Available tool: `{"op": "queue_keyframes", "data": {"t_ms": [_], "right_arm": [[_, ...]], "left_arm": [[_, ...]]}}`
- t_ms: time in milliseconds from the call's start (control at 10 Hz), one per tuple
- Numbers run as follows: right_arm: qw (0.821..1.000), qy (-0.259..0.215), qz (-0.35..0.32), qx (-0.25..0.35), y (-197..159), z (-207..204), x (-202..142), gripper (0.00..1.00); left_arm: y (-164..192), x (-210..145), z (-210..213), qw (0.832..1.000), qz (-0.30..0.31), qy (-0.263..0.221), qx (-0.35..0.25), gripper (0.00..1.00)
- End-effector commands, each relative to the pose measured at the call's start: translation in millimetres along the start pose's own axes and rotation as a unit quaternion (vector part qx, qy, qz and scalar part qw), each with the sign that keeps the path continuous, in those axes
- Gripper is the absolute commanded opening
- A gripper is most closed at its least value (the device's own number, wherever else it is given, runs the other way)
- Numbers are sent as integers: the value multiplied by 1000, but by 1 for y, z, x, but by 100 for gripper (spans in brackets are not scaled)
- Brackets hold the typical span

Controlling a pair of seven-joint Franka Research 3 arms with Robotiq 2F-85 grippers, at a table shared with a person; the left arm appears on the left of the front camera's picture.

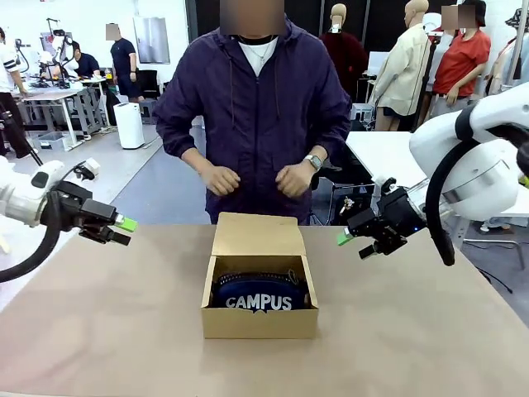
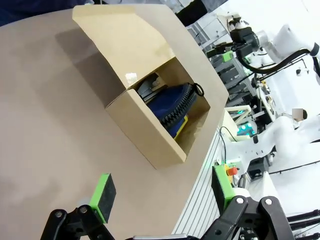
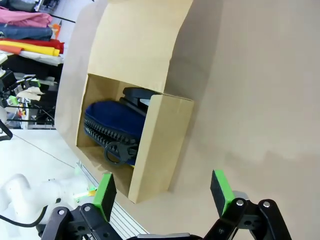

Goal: Pack the items into the box.
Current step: Close the Mailer Box.

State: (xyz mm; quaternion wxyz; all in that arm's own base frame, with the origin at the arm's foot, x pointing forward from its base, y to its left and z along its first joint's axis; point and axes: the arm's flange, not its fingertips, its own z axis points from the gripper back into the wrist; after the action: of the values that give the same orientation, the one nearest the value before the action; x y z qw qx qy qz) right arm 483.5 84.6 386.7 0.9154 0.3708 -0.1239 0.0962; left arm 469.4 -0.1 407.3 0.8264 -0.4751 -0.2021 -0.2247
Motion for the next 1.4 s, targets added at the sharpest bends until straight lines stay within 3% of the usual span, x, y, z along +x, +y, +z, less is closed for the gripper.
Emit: {"op": "queue_keyframes", "data": {"t_ms": [0,100,200,300,400,500,800,1000,1300], "right_arm": [[1000,2,-7,-5,5,8,-7,100],[1000,0,0,0,0,0,0,100],[999,41,-17,10,-3,-16,20,100],[998,47,-46,10,-16,-35,57,100],[998,35,-58,11,-27,-45,81,100],[996,22,-81,19,-39,-59,99,100],[989,42,-88,111,-57,-107,138,100],[977,44,-107,181,-67,-134,149,100],[965,62,-108,230,-67,-164,146,100]], "left_arm": [[-12,-5,6,1000,-4,0,3,100],[-12,-5,6,1000,-4,0,3,100],[-4,0,3,1000,-3,-1,2,100],[28,35,-3,1000,16,-20,-3,100],[56,63,-12,997,44,-57,34,100],[83,81,-27,998,46,-44,1,100],[162,99,-79,992,50,-99,-56,100],[197,98,-128,981,54,-134,-128,100],[189,105,-179,952,69,-180,-239,100]]}}
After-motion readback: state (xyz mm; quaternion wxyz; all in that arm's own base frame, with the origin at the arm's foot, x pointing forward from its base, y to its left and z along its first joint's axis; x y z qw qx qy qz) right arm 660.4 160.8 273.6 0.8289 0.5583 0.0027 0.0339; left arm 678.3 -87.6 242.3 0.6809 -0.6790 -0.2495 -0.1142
